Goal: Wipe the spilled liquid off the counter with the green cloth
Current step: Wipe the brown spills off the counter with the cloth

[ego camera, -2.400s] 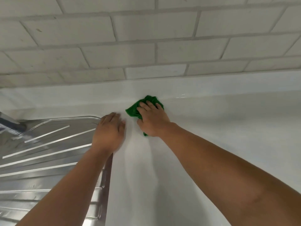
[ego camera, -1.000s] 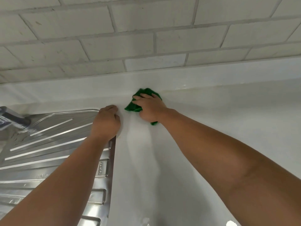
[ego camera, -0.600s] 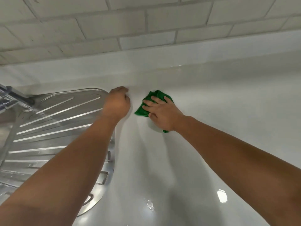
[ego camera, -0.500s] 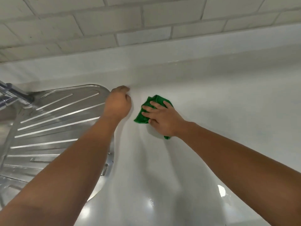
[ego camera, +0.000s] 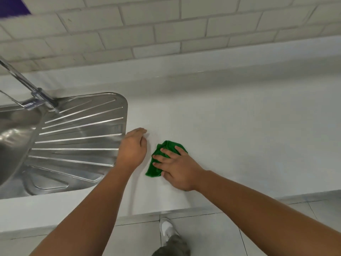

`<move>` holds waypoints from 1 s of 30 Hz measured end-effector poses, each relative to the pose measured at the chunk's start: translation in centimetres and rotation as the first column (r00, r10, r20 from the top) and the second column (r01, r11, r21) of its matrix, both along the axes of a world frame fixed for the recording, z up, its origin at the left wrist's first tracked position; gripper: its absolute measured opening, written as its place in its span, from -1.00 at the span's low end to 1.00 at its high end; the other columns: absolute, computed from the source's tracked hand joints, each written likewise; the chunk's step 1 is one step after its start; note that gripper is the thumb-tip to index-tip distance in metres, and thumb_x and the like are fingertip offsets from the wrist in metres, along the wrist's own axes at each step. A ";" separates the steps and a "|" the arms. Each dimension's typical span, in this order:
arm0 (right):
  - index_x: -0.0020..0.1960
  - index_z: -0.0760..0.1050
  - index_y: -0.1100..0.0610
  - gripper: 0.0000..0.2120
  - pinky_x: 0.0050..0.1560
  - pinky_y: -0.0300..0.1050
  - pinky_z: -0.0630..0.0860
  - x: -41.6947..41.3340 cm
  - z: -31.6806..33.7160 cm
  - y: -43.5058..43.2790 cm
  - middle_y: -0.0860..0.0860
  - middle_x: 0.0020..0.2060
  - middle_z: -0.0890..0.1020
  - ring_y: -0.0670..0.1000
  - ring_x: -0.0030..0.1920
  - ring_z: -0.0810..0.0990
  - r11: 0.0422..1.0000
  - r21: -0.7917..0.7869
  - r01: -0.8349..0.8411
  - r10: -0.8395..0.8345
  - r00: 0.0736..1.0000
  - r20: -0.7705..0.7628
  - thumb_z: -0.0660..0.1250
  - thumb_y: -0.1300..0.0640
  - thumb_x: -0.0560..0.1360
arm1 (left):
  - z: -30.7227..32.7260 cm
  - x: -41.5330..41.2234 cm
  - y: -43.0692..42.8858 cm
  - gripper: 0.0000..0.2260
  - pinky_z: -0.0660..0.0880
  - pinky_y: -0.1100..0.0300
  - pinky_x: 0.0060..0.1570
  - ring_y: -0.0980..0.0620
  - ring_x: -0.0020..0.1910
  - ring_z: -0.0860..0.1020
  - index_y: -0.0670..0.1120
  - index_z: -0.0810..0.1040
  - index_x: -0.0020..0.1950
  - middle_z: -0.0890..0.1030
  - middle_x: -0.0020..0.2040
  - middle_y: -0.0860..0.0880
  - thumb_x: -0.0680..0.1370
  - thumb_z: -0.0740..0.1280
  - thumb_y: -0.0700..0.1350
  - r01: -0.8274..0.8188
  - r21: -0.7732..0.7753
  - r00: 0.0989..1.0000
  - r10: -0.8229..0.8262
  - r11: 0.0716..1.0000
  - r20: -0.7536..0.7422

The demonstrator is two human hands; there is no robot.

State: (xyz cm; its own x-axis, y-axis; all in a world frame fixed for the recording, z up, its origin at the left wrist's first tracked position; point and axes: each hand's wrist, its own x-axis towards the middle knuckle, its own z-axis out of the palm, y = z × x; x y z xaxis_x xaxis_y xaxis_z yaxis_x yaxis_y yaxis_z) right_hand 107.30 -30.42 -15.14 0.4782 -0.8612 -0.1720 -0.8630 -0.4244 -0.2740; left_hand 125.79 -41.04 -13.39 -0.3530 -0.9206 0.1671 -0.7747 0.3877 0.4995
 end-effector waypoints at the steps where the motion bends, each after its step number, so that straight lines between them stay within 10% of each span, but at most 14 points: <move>1: 0.54 0.24 -0.09 -0.44 0.52 0.27 -0.08 0.1 0.0 1.1 -0.13 0.56 0.20 0.05 0.58 0.06 1.000 0.007 0.001 -0.001 1.000 0.014 -0.17 -0.13 0.60 | 0.1 0.0 1.3 -0.70 0.29 0.22 0.34 -0.11 0.31 0.50 -0.21 0.56 0.30 0.56 0.30 -0.16 0.60 0.22 -0.27 -0.010 0.010 1.000 0.010 1.000 -0.009; 7: 0.54 0.26 -0.04 -0.56 0.55 0.13 -0.11 0.0 1.3 6.0 -0.11 0.55 0.23 0.00 0.57 0.06 0.992 0.114 0.048 -0.068 0.981 0.181 0.06 -0.01 0.67 | 0.6 -0.7 9.2 -0.70 0.33 0.15 0.37 -0.08 0.32 0.49 -0.19 0.54 0.33 0.55 0.33 -0.12 0.63 0.20 -0.25 -0.055 0.041 0.996 0.058 0.998 -0.065; 12: 0.28 0.55 0.06 -0.62 0.29 -0.05 0.45 -2.6 5.0 6.7 0.01 0.20 0.63 0.01 0.18 0.56 0.864 0.329 0.380 -0.502 0.629 0.594 0.18 0.28 0.54 | 0.2 -4.3 14.3 -0.69 0.39 0.15 0.28 -0.04 0.25 0.49 -0.05 0.51 0.34 0.57 0.26 -0.06 0.63 0.18 -0.05 0.042 0.142 0.996 -0.031 0.989 -0.084; 18: 0.32 0.52 0.14 -0.64 0.30 -0.10 0.38 -10.1 3.1 9.2 0.11 0.23 0.58 0.09 0.26 0.49 0.845 -0.017 0.534 -0.484 0.779 0.398 0.19 0.27 0.56 | -1.7 -9.1 17.4 -0.27 -0.16 -0.04 0.54 -0.17 0.58 -0.06 -0.07 0.07 0.61 -0.02 0.61 -0.19 0.57 -0.03 0.36 -0.071 0.092 0.952 0.040 0.993 0.302; 24: 0.20 0.58 0.19 -0.64 0.26 0.09 0.45 -17.1 2.3 13.5 0.09 0.16 0.62 0.16 0.22 0.53 0.779 -0.202 0.594 -0.536 0.797 0.278 0.17 0.22 0.48 | -2.9 -5.5 16.0 -0.49 0.07 -0.10 0.53 -0.16 0.55 0.14 -0.19 0.19 0.56 0.23 0.56 -0.17 0.68 0.10 0.03 -0.170 0.053 0.979 0.162 0.984 0.125; 30: 0.38 0.47 0.15 -0.42 0.41 0.15 0.32 -22.0 2.5 15.6 0.12 0.36 0.50 0.19 0.40 0.39 0.740 -0.170 0.651 -0.650 0.757 0.068 -0.07 -0.06 0.53 | -2.1 -5.3 8.8 -0.44 0.12 -0.24 0.45 -0.27 0.50 0.14 -0.24 0.19 0.53 0.20 0.54 -0.23 0.62 0.04 0.07 -0.381 0.067 0.875 0.337 0.922 0.348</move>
